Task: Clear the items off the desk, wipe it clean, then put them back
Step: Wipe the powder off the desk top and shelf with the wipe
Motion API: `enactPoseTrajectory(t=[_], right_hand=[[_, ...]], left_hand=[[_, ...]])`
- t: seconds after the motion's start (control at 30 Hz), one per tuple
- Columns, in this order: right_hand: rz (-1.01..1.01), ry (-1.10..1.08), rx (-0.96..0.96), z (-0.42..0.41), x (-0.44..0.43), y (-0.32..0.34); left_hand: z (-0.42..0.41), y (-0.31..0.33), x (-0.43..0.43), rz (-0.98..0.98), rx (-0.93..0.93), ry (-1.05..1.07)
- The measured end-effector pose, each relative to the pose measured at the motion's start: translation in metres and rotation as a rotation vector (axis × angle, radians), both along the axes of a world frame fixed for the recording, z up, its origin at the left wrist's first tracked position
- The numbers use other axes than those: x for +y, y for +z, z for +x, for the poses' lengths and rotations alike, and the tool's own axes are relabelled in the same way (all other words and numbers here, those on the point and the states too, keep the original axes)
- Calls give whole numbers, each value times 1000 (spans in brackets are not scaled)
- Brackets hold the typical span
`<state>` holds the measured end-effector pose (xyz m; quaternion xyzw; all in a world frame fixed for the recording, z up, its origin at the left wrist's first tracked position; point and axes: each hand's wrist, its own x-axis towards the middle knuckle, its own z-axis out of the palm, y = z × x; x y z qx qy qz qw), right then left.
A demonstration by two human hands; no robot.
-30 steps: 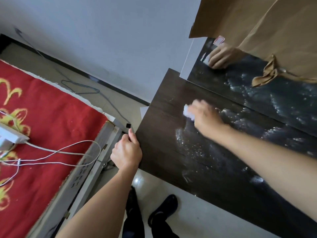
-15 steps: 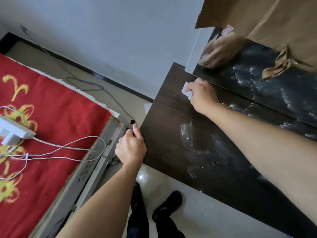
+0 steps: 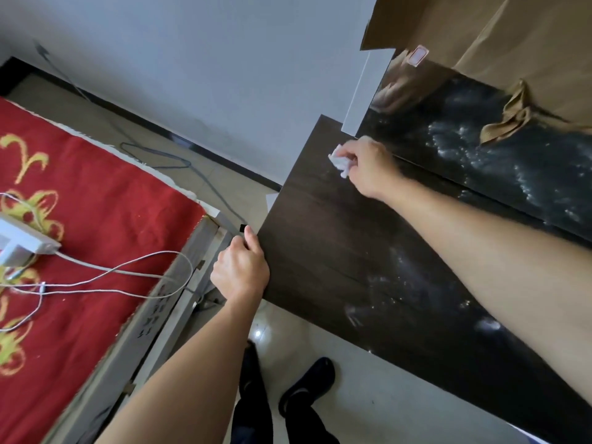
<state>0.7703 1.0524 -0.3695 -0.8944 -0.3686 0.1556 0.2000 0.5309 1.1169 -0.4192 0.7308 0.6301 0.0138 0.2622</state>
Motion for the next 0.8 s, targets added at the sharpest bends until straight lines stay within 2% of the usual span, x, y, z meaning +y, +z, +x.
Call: enactPoseTrajectory(t=[0.1, 0.17, 0.27, 0.33, 0.4, 0.47, 0.53, 0.63, 0.7, 0.8], right_hand=[[-87, -101, -55, 21, 26, -19], [-106, -21, -59, 1, 24, -25], [-39, 224, -29, -63, -19, -23], [4, 373, 67, -115, -71, -17], [-65, 489, 218, -154, -119, -8], [-122, 527, 321, -159, -139, -2], [-63, 371, 288, -131, -133, -1], [77, -37, -12, -43, -114, -6], [42, -248, -165, 10, -108, -8], [-91, -313, -365, 44, -107, -22]], left_hand=[[1, -3, 0, 17, -22, -5], [1, -2, -1, 25, -26, -10], [1, 4, -2, 16, -19, -12], [1, 7, -2, -4, -16, -6], [1, 9, -3, -17, -7, -11], [2, 9, -4, -18, -7, -11], [2, 9, -4, -19, -10, -11], [1, 10, -6, 0, -2, -24], [0, 7, -6, 21, 8, -41], [-2, 0, -6, 88, 0, -144]])
